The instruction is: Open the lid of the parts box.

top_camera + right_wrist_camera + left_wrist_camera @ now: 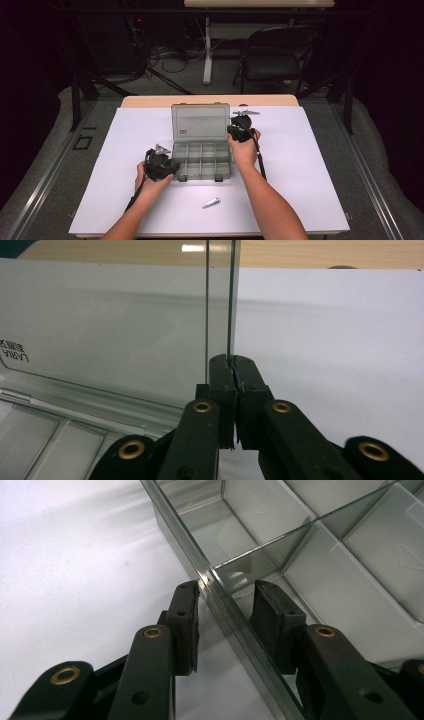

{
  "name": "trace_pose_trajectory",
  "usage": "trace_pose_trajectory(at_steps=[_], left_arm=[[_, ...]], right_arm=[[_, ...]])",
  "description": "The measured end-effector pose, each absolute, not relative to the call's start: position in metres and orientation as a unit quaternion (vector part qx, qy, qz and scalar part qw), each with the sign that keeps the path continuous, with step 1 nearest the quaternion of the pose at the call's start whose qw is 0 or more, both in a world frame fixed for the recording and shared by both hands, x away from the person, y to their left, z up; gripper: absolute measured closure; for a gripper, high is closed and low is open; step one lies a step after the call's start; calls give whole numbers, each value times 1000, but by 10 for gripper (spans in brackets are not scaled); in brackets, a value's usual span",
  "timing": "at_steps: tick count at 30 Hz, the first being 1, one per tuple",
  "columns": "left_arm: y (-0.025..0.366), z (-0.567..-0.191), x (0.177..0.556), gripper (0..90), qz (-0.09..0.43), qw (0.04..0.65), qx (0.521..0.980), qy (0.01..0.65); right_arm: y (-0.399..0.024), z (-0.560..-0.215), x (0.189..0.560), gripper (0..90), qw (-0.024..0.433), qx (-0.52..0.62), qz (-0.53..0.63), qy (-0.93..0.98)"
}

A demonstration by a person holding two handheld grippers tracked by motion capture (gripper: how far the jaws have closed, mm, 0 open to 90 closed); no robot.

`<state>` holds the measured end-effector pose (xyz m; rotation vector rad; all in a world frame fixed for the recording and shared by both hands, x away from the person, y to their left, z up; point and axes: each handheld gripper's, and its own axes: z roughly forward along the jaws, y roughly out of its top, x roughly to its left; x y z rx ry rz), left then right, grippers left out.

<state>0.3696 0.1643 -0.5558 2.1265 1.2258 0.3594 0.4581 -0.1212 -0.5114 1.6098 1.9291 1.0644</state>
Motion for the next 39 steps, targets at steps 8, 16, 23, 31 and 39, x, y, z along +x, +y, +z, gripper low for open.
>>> trace_pose_trajectory(at_steps=[8,16,23,31,39], left_arm=[[164,-556,370,631,137,325,810,469],[164,-556,369,632,137,324,810,470],[164,-556,369,632,136,325,809,470],[164,-556,369,632,137,325,809,470],[164,-556,369,632,136,325,809,470]], right_arm=[[-121,-514,462,890,204,584,381,687],[-120,-515,464,892,203,586,378,687],[-120,-516,465,893,202,589,378,685],[-119,-517,466,895,202,591,377,684],[-119,-519,467,895,202,593,376,683]])
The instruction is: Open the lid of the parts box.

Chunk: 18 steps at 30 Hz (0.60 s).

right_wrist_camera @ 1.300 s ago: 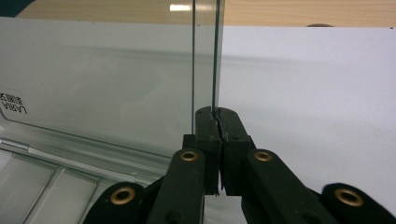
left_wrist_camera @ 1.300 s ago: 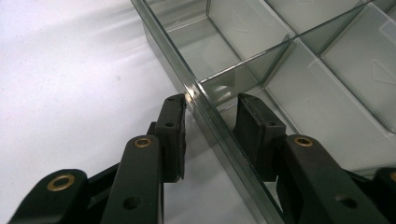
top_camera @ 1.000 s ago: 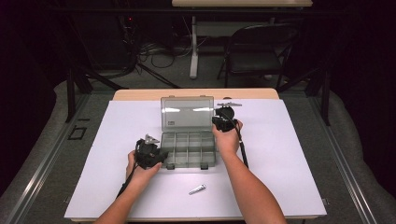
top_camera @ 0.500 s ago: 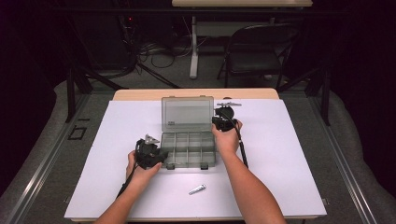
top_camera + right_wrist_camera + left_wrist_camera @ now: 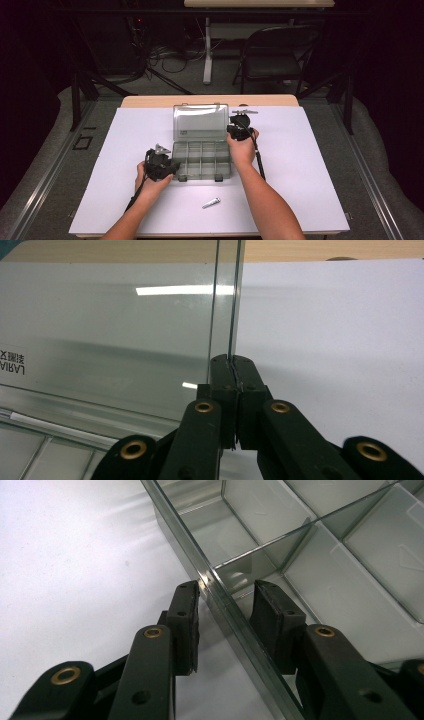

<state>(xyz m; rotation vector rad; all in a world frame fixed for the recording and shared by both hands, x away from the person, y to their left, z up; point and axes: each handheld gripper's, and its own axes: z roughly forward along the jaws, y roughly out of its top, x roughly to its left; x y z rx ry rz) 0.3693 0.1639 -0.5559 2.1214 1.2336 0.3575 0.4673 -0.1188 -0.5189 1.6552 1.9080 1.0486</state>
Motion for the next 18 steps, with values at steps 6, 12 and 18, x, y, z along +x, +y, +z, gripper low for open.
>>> trace_pose_trajectory(at_steps=[6,12,18], left_arm=[[164,-556,369,632,137,325,809,470],[164,-556,369,633,136,325,809,471],[164,-556,369,633,137,325,809,471]], right_arm=[[-118,-522,469,897,201,595,375,682],[-117,-527,472,899,203,596,367,685],[-115,-536,475,900,199,600,353,690]])
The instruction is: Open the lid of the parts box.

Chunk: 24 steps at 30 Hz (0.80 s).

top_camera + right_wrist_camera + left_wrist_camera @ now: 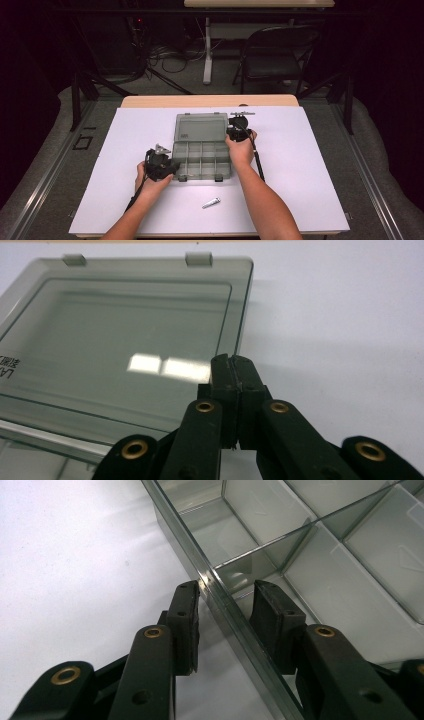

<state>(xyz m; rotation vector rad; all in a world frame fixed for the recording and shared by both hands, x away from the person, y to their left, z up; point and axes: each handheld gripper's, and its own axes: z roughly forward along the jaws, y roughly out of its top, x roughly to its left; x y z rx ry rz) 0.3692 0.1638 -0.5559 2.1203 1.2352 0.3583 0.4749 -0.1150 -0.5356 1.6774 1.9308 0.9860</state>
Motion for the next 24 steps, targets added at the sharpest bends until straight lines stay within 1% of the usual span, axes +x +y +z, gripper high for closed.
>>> trace_pose_trajectory(at_steps=[8,14,16,17,20,22,23,24], left_arm=[[164,-556,369,633,139,327,807,471],[164,-556,369,634,138,326,806,474],[163,-556,369,634,139,326,805,475],[163,-556,369,633,140,327,804,477],[163,-557,368,632,141,328,803,477],[163,-557,368,630,140,329,802,479],[163,-557,368,629,140,329,802,479],[163,-557,368,628,140,330,801,479]], right_arm=[[-113,-538,474,900,207,596,347,694],[-115,-539,474,898,203,598,355,690],[-115,-539,474,882,202,600,358,687],[-117,-538,471,839,199,593,379,682],[-116,-536,468,816,209,587,380,684],[-115,-529,459,777,218,568,392,690],[-115,-529,459,777,218,568,392,690],[-114,-523,451,751,224,555,400,694]])
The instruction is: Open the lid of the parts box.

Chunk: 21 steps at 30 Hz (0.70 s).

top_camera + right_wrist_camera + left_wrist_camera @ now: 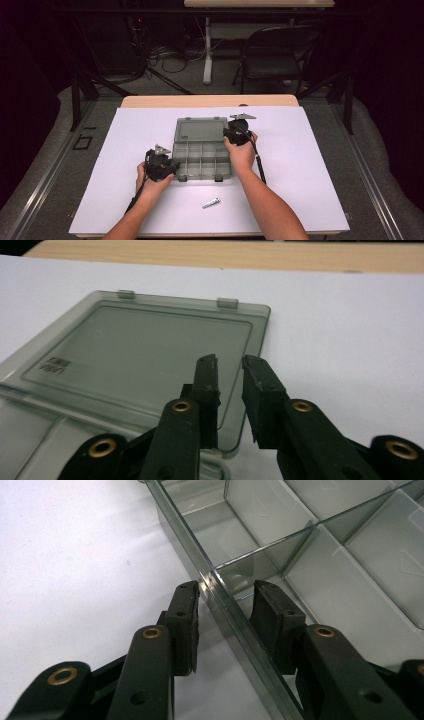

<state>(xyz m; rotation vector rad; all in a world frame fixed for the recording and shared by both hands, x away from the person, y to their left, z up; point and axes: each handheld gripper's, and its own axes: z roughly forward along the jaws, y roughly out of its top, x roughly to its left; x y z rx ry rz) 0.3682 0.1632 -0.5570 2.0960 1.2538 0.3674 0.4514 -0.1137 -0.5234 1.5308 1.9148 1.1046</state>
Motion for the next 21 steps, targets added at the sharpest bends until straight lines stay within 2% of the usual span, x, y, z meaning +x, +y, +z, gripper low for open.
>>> trace_pose_trajectory(at_steps=[9,15,21], left_arm=[[163,-557,368,627,143,331,801,479],[163,-558,367,627,143,333,800,479],[163,-558,367,620,143,335,798,479]], right_arm=[[-111,-502,407,680,227,508,435,708],[-110,-499,382,640,221,481,442,724],[-111,-504,348,553,225,448,446,742]])
